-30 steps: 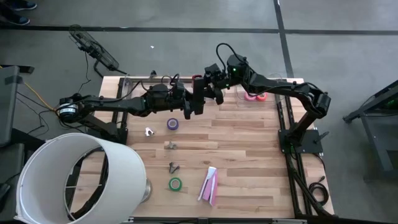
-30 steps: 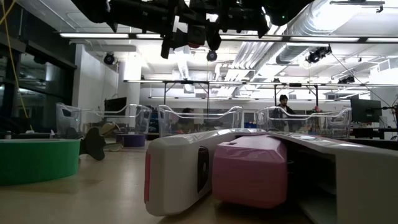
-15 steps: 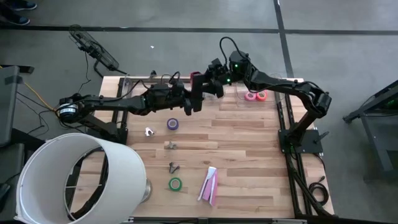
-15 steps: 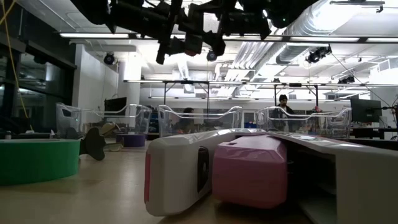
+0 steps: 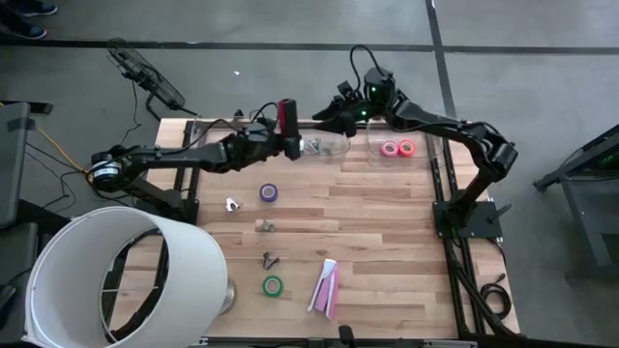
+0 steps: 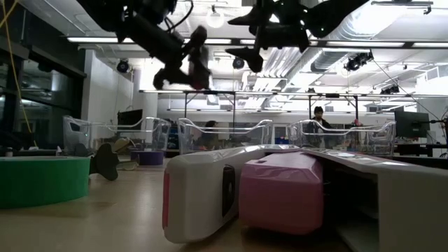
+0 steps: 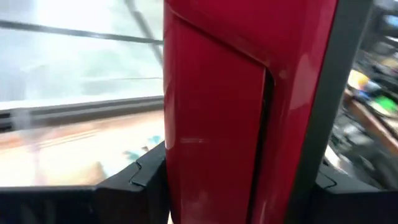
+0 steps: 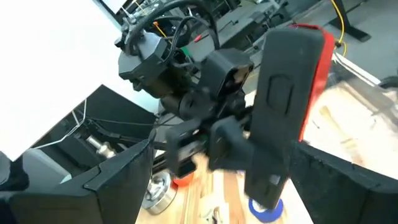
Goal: Pick and place Stapler, Stapler remover, tape
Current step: Put the red stapler into the left transparent bin
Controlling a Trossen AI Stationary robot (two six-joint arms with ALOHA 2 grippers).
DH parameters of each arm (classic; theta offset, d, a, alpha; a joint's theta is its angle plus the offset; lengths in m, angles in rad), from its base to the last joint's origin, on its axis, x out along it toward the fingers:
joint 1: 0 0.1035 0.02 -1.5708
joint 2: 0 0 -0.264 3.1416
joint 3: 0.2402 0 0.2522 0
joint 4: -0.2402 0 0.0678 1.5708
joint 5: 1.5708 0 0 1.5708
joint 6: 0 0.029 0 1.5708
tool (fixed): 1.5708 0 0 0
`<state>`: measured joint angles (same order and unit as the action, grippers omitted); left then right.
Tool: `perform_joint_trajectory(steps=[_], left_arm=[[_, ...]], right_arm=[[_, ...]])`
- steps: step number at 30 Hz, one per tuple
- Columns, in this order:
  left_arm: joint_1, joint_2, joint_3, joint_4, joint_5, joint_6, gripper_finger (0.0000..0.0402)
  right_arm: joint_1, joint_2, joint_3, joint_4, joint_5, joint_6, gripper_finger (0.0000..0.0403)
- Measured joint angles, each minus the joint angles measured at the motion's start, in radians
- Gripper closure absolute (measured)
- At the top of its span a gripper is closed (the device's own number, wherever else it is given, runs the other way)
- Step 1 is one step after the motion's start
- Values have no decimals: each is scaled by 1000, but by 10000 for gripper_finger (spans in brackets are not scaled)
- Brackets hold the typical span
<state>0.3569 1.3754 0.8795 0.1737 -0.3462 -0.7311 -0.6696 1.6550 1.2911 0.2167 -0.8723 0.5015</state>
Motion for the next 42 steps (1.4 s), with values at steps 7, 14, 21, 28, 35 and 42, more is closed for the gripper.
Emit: perform_joint_trajectory(steps=[7,14,21,28,35,42], left_arm=[[70,0,0,-108,-118,-127,201],[120,0,15,-271,-256,-345,201],[127,0,18,-318,-367,-597,201],[127,0,18,-406,-481,-941,201],[148,-1,18,-573,-533,-1218,201],[226,2,18,-589,-483,-1320,201]], right_arm=[[-33,0,0,-36,-28,-9,55],[-52,0,0,-50,-59,-34,55],[-58,0,0,-64,-62,-61,55],[-58,0,0,-65,-66,-84,55],[-58,0,0,-67,-64,-101,55],[-57,0,0,-67,-57,-102,55]])
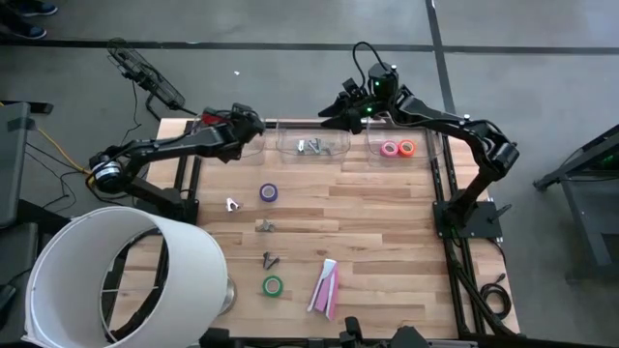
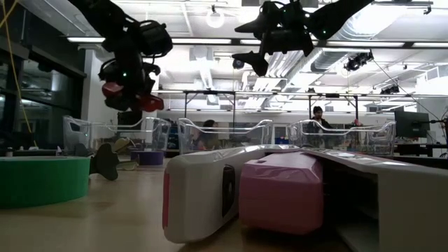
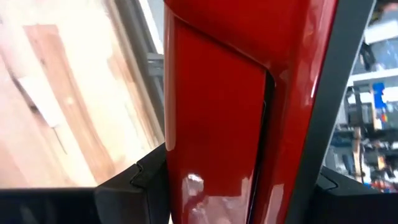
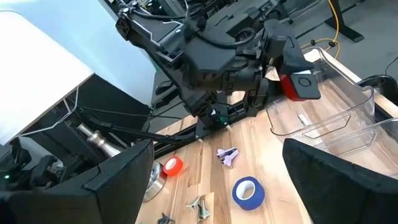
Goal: Pick and place Stapler, Stapler remover, tape
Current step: Put the red stapler into the left transparent bin
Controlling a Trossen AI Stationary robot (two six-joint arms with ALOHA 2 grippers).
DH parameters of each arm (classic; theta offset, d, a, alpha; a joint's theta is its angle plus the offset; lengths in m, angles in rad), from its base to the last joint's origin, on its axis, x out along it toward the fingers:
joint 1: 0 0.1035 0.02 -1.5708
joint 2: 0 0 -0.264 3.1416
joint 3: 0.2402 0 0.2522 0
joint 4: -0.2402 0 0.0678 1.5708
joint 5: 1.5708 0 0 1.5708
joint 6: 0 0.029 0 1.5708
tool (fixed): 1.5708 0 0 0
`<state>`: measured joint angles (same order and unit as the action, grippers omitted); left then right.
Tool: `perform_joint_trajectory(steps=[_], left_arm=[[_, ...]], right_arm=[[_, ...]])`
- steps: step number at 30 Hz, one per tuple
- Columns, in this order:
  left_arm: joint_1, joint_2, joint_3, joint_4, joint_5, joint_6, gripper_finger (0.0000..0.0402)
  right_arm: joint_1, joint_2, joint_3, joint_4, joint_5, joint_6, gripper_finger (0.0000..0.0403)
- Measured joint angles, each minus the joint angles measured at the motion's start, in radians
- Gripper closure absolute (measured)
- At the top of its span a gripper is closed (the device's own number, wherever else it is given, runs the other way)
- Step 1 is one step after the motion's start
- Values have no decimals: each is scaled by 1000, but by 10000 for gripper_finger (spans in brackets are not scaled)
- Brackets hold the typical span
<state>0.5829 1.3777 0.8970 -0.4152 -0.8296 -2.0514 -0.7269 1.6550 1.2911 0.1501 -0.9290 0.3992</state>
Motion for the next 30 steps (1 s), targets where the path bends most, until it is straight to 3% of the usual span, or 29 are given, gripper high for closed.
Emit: perform_joint_trajectory(steps=[11,17,30], left_arm=[[101,22,0,18,146,-58,201],[106,94,0,20,217,-201,201],[150,187,0,72,262,-206,201]], right_arm=[[0,0,0,0,61,1,55],[0,0,0,0,74,4,55],[0,0,0,0,71,45,55]])
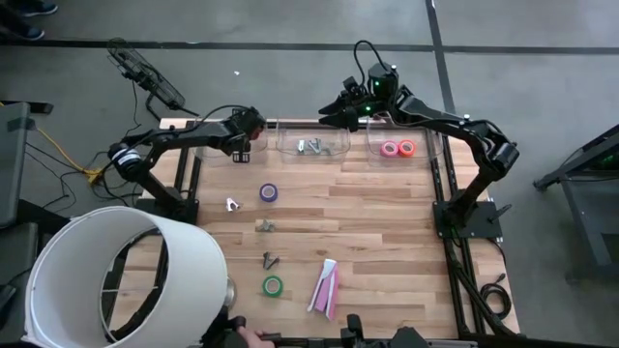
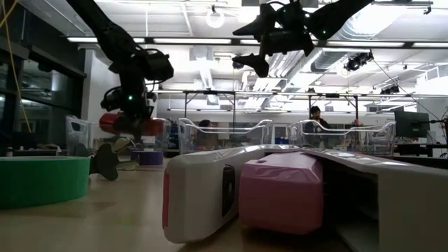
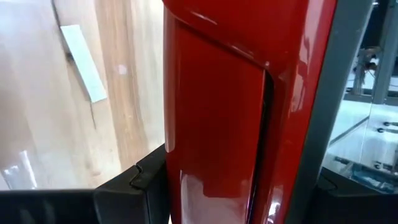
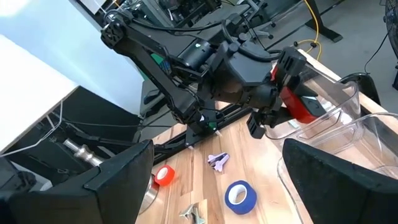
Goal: Pick and place Stapler, Stapler remover, tape
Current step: Put the red stapler into the left transparent bin
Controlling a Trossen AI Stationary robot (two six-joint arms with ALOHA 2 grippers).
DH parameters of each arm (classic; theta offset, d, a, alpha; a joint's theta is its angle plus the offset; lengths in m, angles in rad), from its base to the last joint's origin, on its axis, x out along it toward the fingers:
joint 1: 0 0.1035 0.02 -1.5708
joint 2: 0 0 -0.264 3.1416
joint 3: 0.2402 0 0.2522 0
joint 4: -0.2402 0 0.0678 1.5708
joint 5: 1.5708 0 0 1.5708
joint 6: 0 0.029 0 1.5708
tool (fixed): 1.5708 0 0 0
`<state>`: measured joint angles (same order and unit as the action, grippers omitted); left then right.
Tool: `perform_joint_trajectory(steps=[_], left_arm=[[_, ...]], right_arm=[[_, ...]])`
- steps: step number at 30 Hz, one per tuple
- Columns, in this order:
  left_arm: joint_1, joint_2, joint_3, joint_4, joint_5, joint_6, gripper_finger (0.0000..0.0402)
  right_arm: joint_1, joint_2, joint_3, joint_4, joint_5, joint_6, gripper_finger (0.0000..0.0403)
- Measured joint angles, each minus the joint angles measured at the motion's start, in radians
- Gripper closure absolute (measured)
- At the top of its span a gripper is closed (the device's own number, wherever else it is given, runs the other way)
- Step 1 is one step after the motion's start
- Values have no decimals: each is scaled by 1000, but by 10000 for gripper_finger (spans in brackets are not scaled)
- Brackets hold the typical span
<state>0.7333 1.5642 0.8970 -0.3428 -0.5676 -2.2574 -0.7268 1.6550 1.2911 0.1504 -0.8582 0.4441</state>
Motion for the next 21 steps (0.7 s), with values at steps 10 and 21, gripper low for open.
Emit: perform_joint_trajectory(steps=[10,21], left_arm=[[8,6,0,-25,10,-27,201],[9,3,5,-67,1,-21,90]], right_arm=[[0,0,0,0,12,-5,55],[0,0,0,0,14,-7,55]])
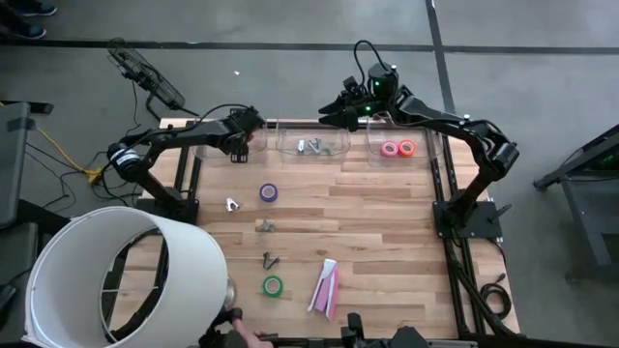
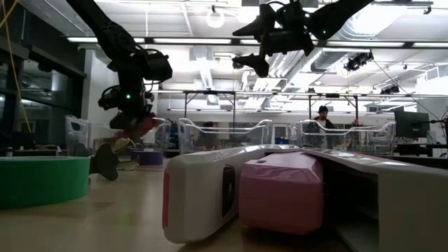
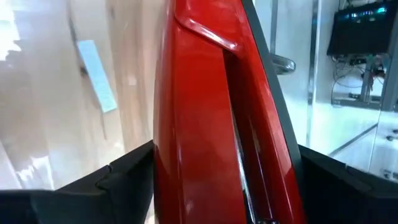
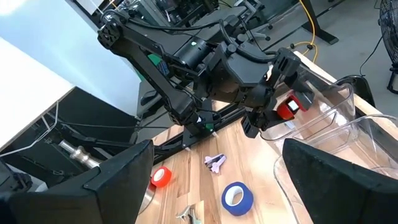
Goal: Pick and place Stapler, Stapler remover, tape
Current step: Put the red stapler into the left transparent bin
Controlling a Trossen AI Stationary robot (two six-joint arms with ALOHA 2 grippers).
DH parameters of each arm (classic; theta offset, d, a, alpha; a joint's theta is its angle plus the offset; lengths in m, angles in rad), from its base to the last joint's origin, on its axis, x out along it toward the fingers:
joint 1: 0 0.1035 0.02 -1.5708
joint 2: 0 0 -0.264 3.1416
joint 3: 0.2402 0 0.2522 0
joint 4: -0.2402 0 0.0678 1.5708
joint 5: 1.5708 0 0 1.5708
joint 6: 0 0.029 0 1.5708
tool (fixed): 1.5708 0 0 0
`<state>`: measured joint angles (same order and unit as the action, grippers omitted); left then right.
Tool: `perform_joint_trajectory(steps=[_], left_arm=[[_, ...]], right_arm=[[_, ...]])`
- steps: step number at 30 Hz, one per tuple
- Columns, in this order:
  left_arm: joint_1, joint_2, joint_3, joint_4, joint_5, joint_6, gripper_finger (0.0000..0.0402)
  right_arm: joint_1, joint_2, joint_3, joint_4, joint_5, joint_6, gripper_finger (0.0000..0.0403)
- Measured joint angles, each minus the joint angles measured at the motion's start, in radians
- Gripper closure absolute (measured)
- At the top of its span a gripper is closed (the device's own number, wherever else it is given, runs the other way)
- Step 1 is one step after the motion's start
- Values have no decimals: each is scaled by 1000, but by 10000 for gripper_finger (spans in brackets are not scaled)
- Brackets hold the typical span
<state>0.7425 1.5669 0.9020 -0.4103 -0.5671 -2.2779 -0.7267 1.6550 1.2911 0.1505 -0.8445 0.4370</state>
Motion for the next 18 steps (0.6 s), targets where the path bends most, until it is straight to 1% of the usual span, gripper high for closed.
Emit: perform_joint_trajectory(steps=[7,12,18], left_arm=[[-2,2,-3,-2,-9,4,125],[-3,2,-6,33,-12,24,121],[-2,-5,-6,61,38,20,113]], right_arm=[[0,0,0,-4,-2,0,55],[0,0,0,-4,-5,0,55],[0,0,0,-5,-14,0,55]])
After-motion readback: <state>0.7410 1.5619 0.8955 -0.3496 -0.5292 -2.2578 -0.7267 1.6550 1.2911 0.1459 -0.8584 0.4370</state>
